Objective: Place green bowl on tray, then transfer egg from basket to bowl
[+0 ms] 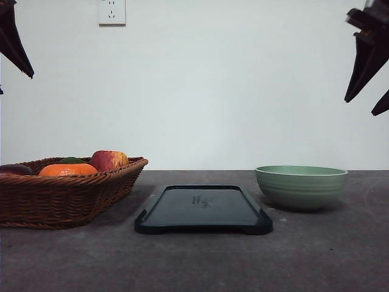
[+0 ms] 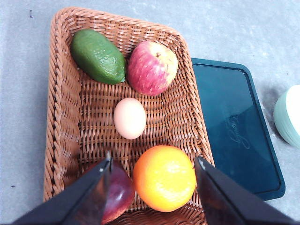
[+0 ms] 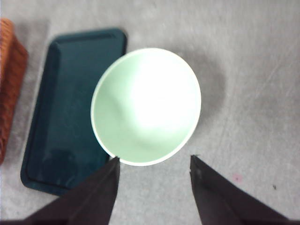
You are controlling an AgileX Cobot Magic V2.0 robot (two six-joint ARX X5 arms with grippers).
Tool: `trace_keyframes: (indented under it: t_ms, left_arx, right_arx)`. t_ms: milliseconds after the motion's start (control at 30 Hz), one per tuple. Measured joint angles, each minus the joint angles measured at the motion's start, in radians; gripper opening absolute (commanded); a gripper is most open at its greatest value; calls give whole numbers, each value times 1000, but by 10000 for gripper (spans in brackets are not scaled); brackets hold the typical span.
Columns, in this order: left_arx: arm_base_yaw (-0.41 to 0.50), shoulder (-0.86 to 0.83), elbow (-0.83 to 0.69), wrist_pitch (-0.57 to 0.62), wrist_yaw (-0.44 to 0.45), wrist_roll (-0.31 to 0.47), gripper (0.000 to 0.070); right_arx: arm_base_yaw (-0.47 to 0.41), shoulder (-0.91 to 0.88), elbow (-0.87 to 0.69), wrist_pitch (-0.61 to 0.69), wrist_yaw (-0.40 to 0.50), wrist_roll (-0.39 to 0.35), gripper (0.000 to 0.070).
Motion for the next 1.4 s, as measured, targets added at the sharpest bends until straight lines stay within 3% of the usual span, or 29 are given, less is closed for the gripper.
trace_keyframes:
  t_ms: [200,467,667,833,933,1067,1133,1400]
  left_arx:
    - [0,0,0,22,0,0,350]
    - [0,0,0,21,0,0,350]
    - [0,0,0,21,0,0,350]
    - [0,0,0,22,0,0,350]
    - [0,0,0,23,0,0,350]
    - [0,0,0,23,0,0,350]
    - [0,0,0,24,0,0,350]
    - [0,0,0,24,0,0,350]
  right_arx:
    - [0,175,156,-100,3,-37,296]
    - [0,357,248,-94,99,-85,296]
    - [0,444,255,-74,104,-106,291]
    - [2,486,256,-42,104,-110,230]
    - [6,502,256,-28,104,-111,144]
    - [16,527,257,-21,103,-111,106]
    - [23,544,257,-20,102,-111,0]
    - [43,555,280,-59,105,-112,0]
